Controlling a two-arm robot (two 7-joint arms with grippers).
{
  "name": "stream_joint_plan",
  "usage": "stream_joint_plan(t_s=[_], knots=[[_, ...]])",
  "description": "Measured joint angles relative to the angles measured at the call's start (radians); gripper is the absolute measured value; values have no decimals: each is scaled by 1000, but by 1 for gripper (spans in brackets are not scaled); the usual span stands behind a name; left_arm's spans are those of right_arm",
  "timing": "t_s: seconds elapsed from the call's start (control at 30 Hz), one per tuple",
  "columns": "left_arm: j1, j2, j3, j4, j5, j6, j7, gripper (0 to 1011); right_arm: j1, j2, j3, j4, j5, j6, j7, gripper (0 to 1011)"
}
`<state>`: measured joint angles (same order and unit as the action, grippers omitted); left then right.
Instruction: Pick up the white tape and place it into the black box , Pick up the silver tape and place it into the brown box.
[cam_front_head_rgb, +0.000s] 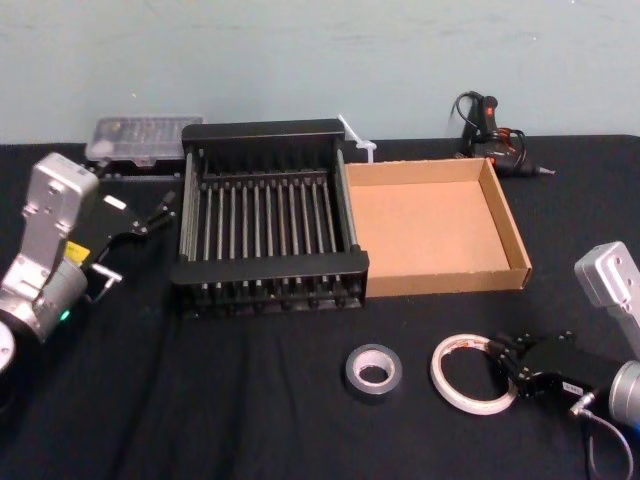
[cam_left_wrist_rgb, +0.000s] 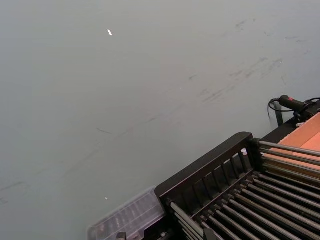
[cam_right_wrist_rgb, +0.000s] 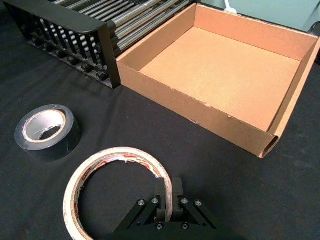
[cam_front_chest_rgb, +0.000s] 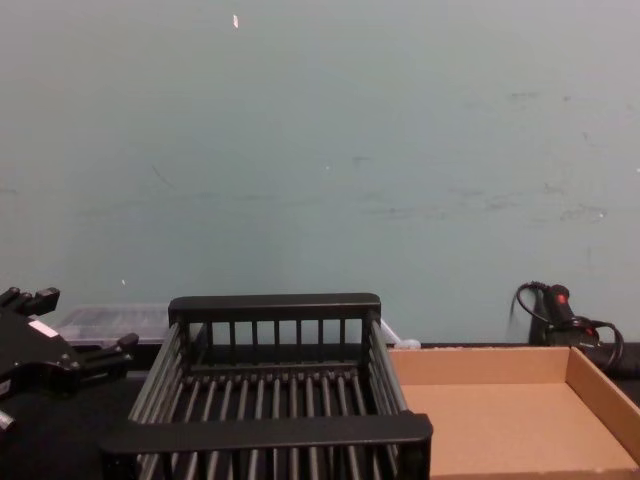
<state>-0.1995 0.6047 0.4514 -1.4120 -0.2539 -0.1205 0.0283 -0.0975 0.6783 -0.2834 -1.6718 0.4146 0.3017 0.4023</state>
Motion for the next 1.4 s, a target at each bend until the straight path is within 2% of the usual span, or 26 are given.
stream_joint_plan(t_s=[0.37,0.8,1.1,1.4], knots=[[0,0,0,0,0,0,0,1001,-4,3,6,-8,6,-4,8,87],[0,0,0,0,0,0,0,1001,-26,14,58,-65,52,-29,0,87],[0,0,0,0,0,0,0,1001,19,-4,71,-61,49,-38,-31,86],[0,0,0,0,0,0,0,1001,86,-34,49,-26,3,-36,-50,86]])
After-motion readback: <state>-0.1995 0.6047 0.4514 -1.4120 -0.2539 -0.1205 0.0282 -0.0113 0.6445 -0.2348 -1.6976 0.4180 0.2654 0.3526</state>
